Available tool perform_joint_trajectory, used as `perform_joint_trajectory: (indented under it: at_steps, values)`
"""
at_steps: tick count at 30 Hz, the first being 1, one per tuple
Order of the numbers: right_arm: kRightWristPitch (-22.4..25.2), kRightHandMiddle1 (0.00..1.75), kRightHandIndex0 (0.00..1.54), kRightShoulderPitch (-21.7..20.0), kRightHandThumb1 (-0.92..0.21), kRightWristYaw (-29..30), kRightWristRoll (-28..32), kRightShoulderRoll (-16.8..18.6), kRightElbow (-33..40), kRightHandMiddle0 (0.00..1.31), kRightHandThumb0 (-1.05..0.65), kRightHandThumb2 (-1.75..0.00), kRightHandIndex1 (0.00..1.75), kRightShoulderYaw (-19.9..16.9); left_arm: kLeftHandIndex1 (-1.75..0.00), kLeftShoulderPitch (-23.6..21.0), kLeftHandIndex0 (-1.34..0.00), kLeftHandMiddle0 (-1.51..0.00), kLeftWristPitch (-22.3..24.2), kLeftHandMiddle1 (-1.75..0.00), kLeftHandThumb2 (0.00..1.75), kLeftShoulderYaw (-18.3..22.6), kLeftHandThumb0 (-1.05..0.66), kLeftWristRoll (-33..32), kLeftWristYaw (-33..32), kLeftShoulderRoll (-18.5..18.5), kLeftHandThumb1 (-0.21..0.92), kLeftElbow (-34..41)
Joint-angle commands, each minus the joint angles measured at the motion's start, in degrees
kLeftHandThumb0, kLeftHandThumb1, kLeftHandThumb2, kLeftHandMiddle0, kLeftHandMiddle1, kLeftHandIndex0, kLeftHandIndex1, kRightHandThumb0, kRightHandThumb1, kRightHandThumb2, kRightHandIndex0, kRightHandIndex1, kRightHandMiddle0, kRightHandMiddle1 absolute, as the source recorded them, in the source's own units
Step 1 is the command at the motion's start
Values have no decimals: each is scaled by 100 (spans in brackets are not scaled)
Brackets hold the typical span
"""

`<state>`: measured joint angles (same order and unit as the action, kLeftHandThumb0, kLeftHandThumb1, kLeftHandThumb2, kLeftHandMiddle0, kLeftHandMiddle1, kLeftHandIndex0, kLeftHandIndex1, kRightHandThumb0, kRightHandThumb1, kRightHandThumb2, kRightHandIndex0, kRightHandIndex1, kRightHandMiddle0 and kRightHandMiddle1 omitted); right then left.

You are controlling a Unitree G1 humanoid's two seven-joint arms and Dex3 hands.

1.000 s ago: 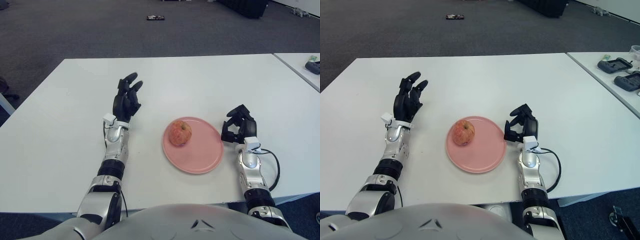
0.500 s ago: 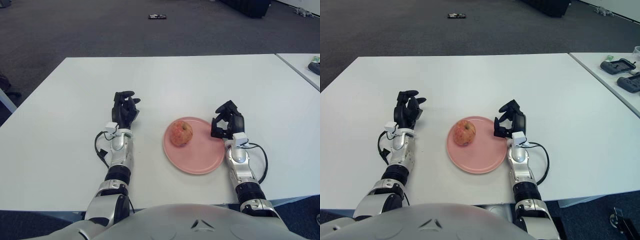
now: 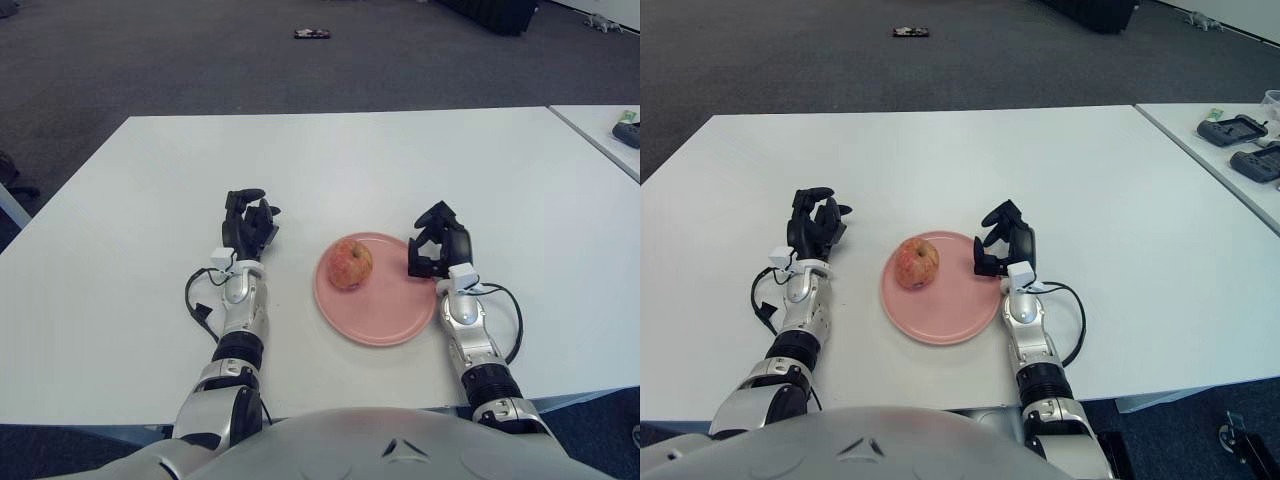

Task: Put the apple into the plate.

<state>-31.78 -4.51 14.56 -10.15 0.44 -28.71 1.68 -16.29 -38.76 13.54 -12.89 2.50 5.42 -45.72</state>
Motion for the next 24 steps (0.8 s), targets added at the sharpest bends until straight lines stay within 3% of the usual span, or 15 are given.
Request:
perform_joint_trajectory:
  at_steps: [1,24]
  values:
    - [192,171,81,263,-7,-36,-65,124,-140,57,-1,-161,175,119,-175,67,-28,-50,-103,-175,73,52,-37,51,-8,-51,77,-223]
    - [446,174,79,153,-9,24,-39,260,-124,54,-1,-159,175,210,-175,204,-26,-52,4,-175,67,27,-36,368,-224,-141,82,-395]
